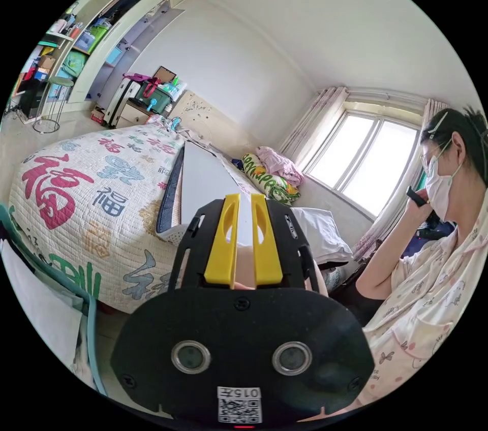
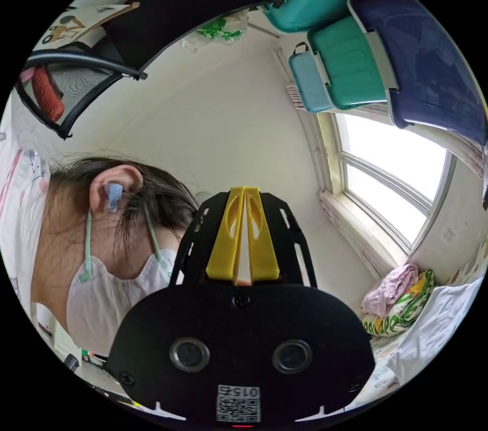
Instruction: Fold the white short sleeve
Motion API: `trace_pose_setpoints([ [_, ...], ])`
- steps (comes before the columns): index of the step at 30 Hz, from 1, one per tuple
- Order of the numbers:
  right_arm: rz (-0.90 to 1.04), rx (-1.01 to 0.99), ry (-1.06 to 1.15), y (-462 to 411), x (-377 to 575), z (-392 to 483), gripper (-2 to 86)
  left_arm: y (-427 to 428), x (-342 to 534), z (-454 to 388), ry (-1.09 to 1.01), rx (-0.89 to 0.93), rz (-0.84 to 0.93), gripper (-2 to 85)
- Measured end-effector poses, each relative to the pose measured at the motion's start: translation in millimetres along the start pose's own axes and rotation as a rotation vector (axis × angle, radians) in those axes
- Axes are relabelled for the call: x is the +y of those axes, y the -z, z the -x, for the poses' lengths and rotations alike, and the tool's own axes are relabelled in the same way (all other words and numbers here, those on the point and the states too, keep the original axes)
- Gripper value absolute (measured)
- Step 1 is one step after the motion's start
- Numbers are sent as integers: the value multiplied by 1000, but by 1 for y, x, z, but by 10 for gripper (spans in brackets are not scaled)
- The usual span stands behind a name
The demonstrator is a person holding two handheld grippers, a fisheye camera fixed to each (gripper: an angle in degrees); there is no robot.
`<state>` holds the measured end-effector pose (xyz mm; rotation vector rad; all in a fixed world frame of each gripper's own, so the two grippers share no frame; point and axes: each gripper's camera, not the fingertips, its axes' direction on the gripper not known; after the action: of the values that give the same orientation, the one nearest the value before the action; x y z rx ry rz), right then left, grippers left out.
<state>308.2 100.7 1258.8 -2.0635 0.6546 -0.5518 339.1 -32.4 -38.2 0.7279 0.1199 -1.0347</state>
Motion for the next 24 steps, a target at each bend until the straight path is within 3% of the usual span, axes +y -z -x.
trace_pose_setpoints([
  [6,103,-118,-38,-10,-33,-38,-6,-57,-5,-18,-34,19,36,36],
  [11,281,19,-71,-41,-43,-81,-4,-119,-11,-32,-55,87,82,43],
  [14,566,37,-74,-93,-11,-119,20,-155,-16,-38,-78,121,105,46],
  [17,1018,122,-57,-157,67,-171,70,-189,-20,-41,-98,166,123,49],
  [19,1340,248,79,-192,136,-202,92,-210,-24,-43,-118,201,144,53],
  [24,1613,307,281,-232,230,-240,118,-268,-38,-40,-142,338,263,57],
])
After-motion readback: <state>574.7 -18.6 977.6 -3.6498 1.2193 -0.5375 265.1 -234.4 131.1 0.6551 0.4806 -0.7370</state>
